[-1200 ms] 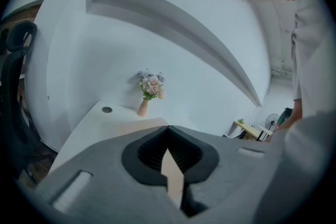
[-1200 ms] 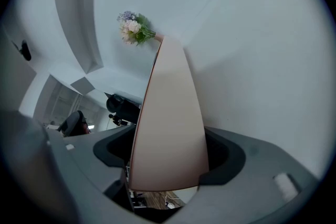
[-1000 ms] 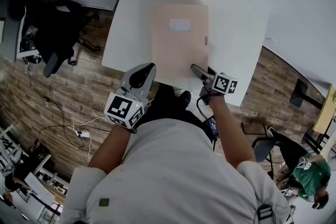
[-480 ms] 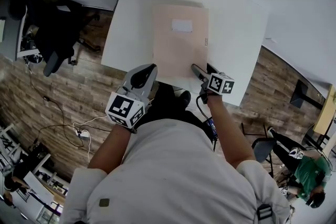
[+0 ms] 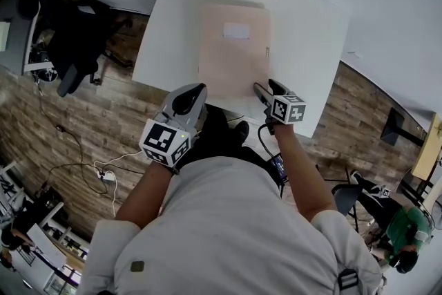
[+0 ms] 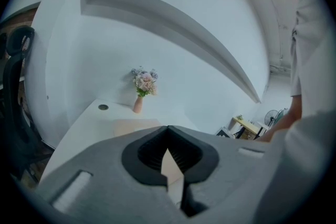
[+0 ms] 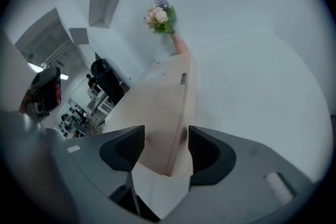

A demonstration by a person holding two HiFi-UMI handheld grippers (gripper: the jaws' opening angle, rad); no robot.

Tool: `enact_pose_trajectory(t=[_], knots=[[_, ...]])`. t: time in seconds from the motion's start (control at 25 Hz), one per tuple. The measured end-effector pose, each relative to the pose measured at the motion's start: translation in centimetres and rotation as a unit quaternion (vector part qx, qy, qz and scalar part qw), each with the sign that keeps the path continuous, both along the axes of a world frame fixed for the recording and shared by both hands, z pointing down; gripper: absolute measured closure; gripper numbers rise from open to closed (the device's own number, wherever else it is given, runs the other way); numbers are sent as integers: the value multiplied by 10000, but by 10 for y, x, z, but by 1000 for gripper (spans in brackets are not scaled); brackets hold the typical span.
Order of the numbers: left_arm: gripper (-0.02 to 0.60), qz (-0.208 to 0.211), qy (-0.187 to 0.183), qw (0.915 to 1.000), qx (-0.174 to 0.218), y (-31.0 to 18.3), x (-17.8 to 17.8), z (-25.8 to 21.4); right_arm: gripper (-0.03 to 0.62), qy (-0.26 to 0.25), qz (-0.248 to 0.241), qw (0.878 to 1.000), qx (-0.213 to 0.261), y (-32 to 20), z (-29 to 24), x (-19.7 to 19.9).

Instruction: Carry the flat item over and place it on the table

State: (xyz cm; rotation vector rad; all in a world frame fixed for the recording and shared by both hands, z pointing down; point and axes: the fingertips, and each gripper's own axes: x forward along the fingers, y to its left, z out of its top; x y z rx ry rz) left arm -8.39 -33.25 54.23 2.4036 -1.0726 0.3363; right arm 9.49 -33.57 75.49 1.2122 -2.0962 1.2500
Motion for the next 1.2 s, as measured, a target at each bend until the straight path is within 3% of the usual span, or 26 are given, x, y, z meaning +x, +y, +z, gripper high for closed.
enact_pose_trajectory(t=[0.12,0.28,0.68,1.04,1.2], knots=[[581,-23,16,10000,60,9,5,-7,345,541,-453,9967,388,4,-17,5],[581,-36,18,9998,214,23,14,-19,390,817,-794,9882,1022,9,-54,5],[581,-71,142,9981,603,78,47,-54,487,530,-747,9709,2211,41,-159,17],[581,-388,213,9921,1172,113,49,-100,562,426,-919,9373,3335,79,-257,21],[581,-488,174,9875,1491,134,54,-124,585,274,-936,9268,3627,102,-287,27]])
